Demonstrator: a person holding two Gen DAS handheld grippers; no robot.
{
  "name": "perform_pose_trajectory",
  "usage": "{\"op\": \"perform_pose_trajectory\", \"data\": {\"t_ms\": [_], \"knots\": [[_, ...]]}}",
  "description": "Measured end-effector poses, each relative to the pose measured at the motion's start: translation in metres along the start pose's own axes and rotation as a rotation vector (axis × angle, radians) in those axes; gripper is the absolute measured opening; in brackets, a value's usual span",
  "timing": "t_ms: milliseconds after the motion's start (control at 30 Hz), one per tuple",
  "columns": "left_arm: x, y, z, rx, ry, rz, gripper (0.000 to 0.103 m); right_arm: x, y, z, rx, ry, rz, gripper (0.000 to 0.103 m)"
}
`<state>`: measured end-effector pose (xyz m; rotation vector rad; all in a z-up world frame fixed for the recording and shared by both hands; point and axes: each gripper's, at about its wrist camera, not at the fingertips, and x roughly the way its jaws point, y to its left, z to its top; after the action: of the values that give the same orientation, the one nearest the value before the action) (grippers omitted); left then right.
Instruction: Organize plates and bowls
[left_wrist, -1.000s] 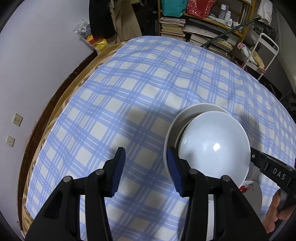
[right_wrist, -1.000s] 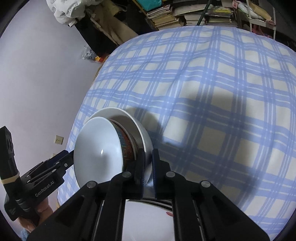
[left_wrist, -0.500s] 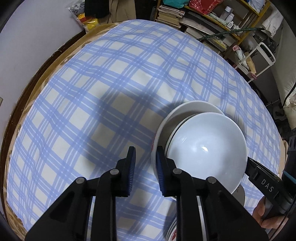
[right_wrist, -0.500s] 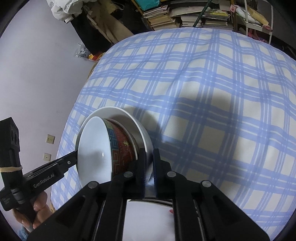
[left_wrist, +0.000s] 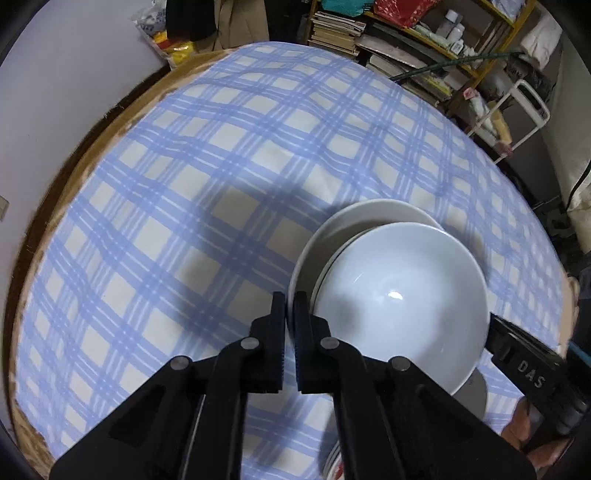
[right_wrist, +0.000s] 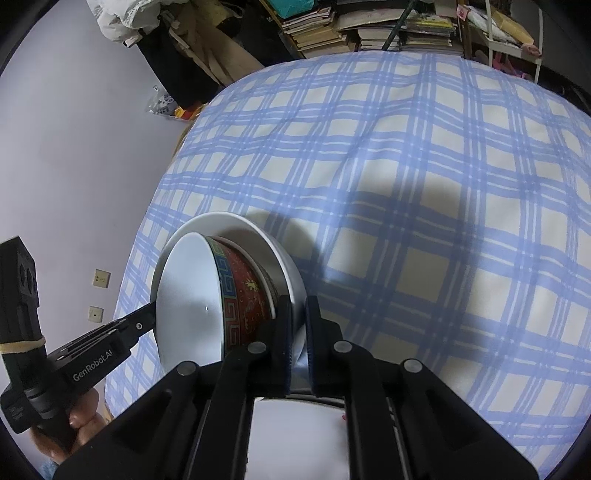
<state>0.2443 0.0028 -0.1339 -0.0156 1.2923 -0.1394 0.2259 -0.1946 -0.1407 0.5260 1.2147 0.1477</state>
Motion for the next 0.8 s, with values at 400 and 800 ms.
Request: {"op": "perform_pose_trajectory", "data": {"t_ms": [400,800], "knots": [[-0.031,0.003,-0.005,-0.012,-0.026,-0.001,0.002,-0.021,0.010,0.002,-0.021,0.013,-0.024,0.010],[-0.081,-0.013,-0.036,0.015,-0.082,-0.020,0.002,-0.074,0.020,-0.029,-0.037,-0.023,-0.044,0.009]]}}
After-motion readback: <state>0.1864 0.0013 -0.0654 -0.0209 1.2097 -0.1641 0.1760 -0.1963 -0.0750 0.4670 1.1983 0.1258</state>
